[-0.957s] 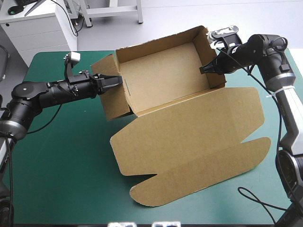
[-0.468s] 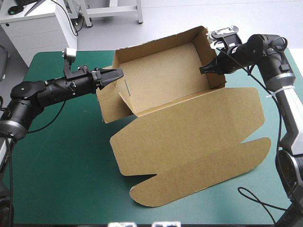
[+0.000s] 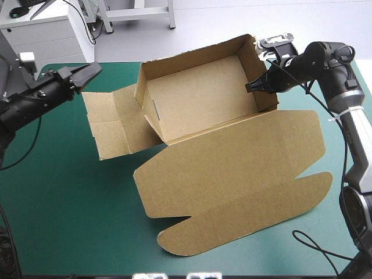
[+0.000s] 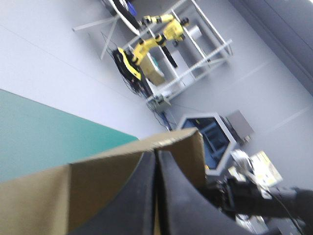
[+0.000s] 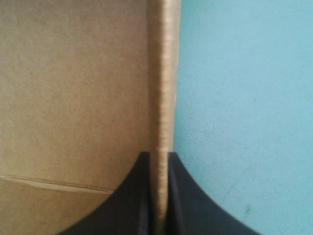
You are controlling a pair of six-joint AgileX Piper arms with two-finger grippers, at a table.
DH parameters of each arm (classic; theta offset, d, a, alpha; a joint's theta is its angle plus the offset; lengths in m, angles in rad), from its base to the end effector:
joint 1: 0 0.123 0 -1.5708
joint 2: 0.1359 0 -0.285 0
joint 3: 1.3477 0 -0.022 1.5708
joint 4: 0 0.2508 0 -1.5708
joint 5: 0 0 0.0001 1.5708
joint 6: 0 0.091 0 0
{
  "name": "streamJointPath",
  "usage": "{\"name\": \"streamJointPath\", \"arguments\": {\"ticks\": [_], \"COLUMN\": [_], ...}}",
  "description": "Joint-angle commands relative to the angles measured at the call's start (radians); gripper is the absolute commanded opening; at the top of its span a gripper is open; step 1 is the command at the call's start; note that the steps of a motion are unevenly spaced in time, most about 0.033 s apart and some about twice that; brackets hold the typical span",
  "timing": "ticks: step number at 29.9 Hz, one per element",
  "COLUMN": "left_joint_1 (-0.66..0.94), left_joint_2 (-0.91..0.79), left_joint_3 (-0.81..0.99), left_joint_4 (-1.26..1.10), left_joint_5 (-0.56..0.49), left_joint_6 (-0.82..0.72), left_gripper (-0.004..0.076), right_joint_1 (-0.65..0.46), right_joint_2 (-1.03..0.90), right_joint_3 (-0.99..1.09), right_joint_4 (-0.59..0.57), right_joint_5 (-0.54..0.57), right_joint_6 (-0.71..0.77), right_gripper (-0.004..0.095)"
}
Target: Fold the box
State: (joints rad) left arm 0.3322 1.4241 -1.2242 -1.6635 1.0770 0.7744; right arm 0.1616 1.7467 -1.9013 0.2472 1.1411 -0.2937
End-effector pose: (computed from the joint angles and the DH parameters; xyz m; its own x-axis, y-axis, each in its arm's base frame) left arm 0.3023 0.0198 0.4042 -0.5308 -0.6085 -0.5899 0.4134 0.4217 -0.8070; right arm 0.3734 0.0814 0.4068 -0.6963 -0.2991 -0.6525 -0.4340 0.8995 0.0508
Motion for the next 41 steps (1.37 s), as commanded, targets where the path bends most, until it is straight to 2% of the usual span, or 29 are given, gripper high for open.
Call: {"name": "streamJointPath", "arguments": {"ticks": [1, 5, 9, 16, 20, 24, 27, 35, 41], "left_joint_1": [0.115, 0.222, 0.276, 0.263, 0.198, 0.088, 0.014, -0.165, -0.23], "left_joint_2": [-0.036, -0.036, -0.036, -0.023, 0.007, 0.039, 0.062, 0.055, 0.021], "left_joint_3": [-0.033, -0.033, -0.03, -0.028, -0.002, 0.009, 0.009, 0.009, 0.009], "left_joint_4": [-0.05, 0.073, 0.165, 0.363, 0.399, 0.537, 0.587, 0.528, 0.46], "left_joint_5": [0.049, 0.032, -0.054, -0.142, -0.145, -0.2, -0.206, -0.193, -0.17], "left_joint_6": [0.007, 0.007, 0.005, -0.008, -0.012, -0.017, -0.073, -0.089, -0.084], "left_gripper": [-0.0008, -0.0008, -0.0008, -0.0008, -0.0008, -0.0008, -0.0008, -0.0008, -0.0008], "right_joint_1": [0.0, 0.0, 0.0, 0.0, 0.0, 0.0, 0.0, 0.0, 0.0], "right_joint_2": [-0.089, -0.117, -0.146, -0.186, -0.189, -0.189, -0.189, -0.174, -0.147], "right_joint_3": [-0.031, -0.031, -0.031, -0.031, -0.031, -0.031, -0.031, -0.031, -0.029], "right_joint_4": [0.063, 0.113, 0.13, 0.2, 0.246, 0.265, 0.265, 0.247, 0.194], "right_joint_5": [-0.049, -0.049, -0.04, -0.017, -0.028, -0.06, -0.075, -0.118, -0.149], "right_joint_6": [0.009, -0.012, -0.018, -0.049, -0.069, -0.071, -0.074, -0.097, -0.097], "right_gripper": [-0.0018, -0.0018, -0.0019, -0.0019, -0.0019, -0.0019, -0.0019, -0.0019, -0.0018]}}
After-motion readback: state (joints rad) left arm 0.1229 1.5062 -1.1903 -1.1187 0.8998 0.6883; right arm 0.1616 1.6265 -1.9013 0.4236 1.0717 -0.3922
